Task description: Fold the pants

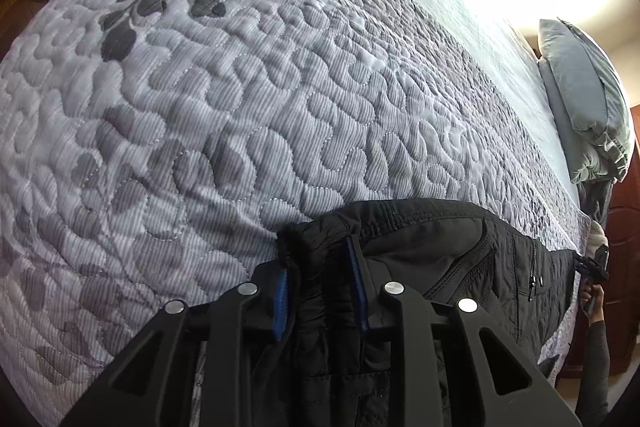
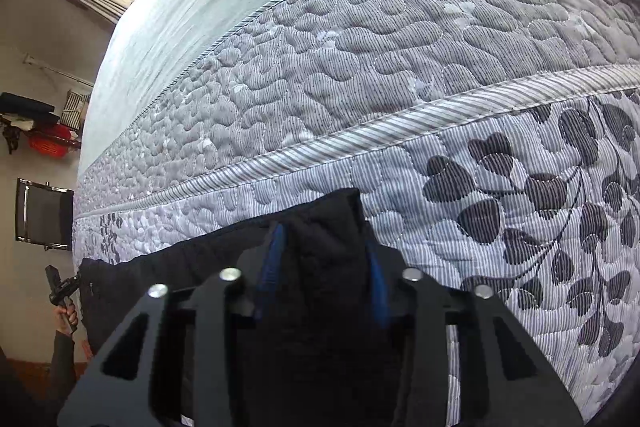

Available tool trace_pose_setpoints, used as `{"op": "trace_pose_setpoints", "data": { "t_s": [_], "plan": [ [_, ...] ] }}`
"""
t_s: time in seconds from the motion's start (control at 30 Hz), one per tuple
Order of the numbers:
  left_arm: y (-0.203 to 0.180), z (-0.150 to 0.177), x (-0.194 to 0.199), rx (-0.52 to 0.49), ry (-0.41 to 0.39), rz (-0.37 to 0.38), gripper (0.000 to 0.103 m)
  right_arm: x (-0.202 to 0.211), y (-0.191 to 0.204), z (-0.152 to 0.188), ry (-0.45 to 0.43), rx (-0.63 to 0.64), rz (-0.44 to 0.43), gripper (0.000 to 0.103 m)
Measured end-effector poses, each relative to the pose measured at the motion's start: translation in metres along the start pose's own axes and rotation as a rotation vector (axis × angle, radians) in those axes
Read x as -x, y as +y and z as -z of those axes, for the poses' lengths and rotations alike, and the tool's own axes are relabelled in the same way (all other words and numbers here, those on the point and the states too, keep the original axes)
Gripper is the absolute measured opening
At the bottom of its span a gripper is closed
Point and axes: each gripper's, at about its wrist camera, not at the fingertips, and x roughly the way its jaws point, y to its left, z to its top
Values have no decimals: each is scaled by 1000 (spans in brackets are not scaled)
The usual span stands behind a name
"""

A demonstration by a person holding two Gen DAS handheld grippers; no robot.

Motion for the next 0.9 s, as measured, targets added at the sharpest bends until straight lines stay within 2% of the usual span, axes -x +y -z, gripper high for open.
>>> {"op": "trace_pose_setpoints", "data": {
  "t_s": [0.07,0.17,0.43,0.9],
  "plan": [
    [-6,1,0,-10,-6,-12,23,6,3,3,-8,12,-5,13],
    [-11,2,3,-20,-24,-28,19,17,9,7,-37,27,19,9],
    [-20,6,17,-18,-86,-39,14,69,31,24,-151,36,38,8],
    [-61,12,74,-92,-161,3,13,163,61,78,-250,44,70,6]
  ]
}}
